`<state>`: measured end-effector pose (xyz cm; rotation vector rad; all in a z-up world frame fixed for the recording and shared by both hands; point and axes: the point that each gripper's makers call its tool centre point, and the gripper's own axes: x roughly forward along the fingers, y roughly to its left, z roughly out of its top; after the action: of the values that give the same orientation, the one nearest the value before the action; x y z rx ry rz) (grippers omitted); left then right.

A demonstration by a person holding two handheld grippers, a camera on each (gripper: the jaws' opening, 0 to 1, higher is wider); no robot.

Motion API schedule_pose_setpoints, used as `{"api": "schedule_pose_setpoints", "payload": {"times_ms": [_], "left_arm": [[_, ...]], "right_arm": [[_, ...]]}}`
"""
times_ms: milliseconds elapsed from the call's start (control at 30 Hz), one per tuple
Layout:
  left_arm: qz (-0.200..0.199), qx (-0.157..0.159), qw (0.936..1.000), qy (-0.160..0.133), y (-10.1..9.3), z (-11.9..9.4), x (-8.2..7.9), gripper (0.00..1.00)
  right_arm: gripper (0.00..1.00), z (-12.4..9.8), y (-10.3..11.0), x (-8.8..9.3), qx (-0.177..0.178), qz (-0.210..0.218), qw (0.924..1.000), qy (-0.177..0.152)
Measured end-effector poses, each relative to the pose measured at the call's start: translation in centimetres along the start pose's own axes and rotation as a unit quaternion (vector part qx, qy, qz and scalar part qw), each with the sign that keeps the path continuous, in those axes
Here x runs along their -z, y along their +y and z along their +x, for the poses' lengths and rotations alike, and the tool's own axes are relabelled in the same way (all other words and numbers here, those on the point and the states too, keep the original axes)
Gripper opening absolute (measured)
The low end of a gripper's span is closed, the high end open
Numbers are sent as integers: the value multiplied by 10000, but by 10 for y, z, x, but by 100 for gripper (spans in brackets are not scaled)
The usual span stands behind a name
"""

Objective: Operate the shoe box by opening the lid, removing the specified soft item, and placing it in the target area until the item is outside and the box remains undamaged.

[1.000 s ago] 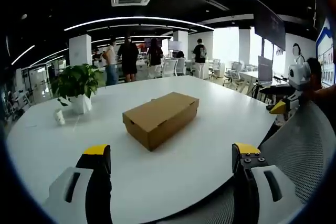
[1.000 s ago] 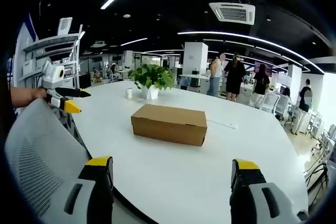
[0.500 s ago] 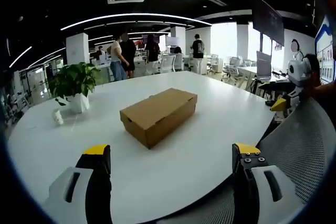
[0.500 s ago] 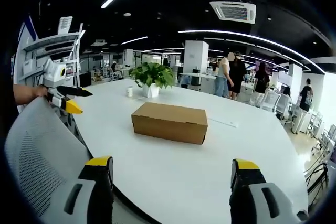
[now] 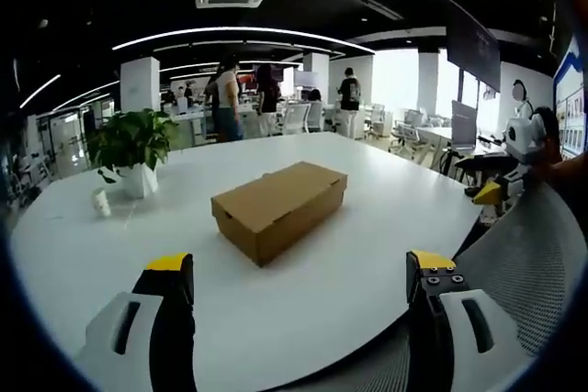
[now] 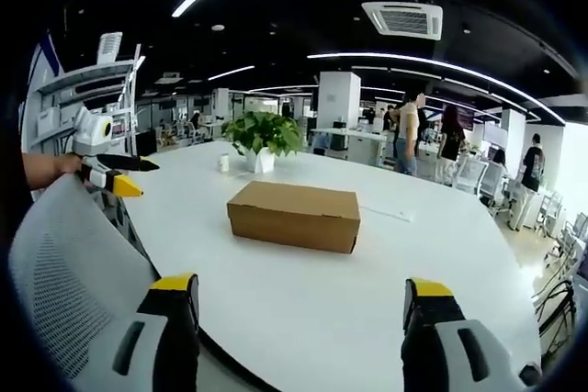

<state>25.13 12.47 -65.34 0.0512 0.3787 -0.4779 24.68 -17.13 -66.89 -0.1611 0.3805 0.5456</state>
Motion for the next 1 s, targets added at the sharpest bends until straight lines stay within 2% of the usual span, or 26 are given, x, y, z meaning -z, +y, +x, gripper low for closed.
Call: {"api": "schedule_pose_setpoints", "payload": {"times_ms": [100, 167, 267, 467, 733, 1000], "left_arm": [[18, -51, 10000, 46, 2, -1, 2, 100], [23, 29, 10000, -4, -1, -1, 0, 100], [326, 16, 9994, 122, -2, -1, 1, 100], [101, 31, 9999, 98, 0, -1, -1, 100], [128, 49, 9997, 192, 2, 2, -4, 100], [21, 42, 9998, 177, 9, 5, -10, 99]], "right_arm": [[92, 0, 0, 0, 19, -28, 10000, -6], [93, 0, -3, -1, 80, -15, 10000, -25], [93, -1, -5, -2, 140, 33, 9999, -44], [92, -3, -9, -5, 214, 131, 9996, -120], [92, -4, -11, -6, 225, 309, 9992, -143], [93, 1, -3, -10, -42, 231, 9997, -64]]}}
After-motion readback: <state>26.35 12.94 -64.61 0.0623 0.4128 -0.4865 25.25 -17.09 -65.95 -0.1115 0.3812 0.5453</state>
